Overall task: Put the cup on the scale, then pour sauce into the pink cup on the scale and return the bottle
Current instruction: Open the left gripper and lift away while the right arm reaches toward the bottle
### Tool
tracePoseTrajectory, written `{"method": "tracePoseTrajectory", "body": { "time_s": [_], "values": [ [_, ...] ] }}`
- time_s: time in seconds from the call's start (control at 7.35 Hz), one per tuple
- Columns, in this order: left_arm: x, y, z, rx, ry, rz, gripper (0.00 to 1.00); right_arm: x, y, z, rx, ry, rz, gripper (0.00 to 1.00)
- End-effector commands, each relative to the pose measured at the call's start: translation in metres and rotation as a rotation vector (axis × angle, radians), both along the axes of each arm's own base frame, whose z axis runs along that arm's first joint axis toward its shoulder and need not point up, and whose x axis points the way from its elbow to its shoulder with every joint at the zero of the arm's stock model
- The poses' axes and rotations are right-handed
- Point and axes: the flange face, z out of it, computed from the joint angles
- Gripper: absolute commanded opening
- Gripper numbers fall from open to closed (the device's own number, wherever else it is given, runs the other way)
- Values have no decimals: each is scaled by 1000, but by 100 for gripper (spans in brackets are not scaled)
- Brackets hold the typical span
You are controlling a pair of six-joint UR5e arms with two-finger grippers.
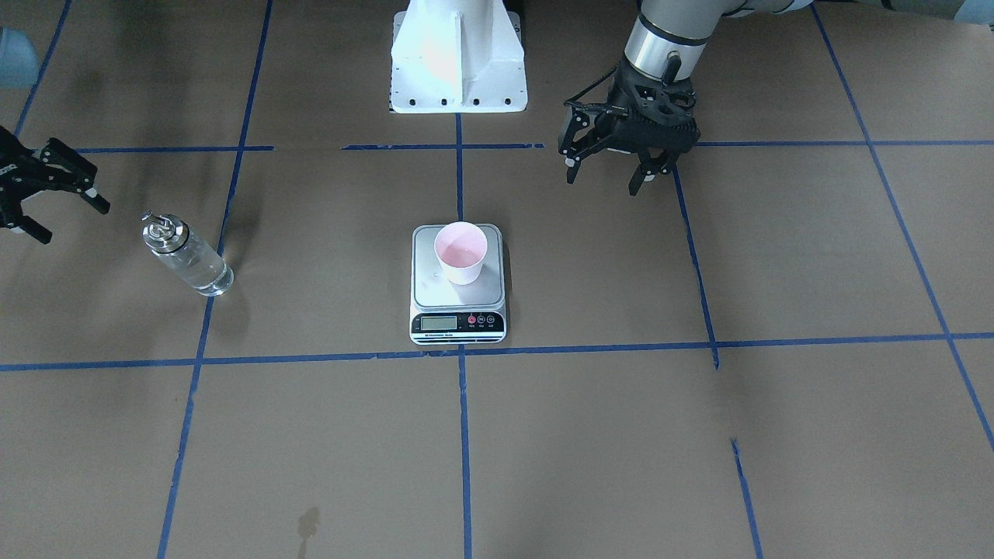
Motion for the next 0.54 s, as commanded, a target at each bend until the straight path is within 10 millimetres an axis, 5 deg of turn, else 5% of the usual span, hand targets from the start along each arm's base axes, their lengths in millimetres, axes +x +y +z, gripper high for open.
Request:
{"method": "tracePoseTrajectory", "body": {
  "time_s": [0.0,0.41],
  "values": [
    [0,-1,2,-1,-3,0,92,-47,23,-8,-24,-29,11,100],
    [7,-4,9,-12,-17,1,95,-128,62,-20,-2,-2,125,100]
  ]
}}
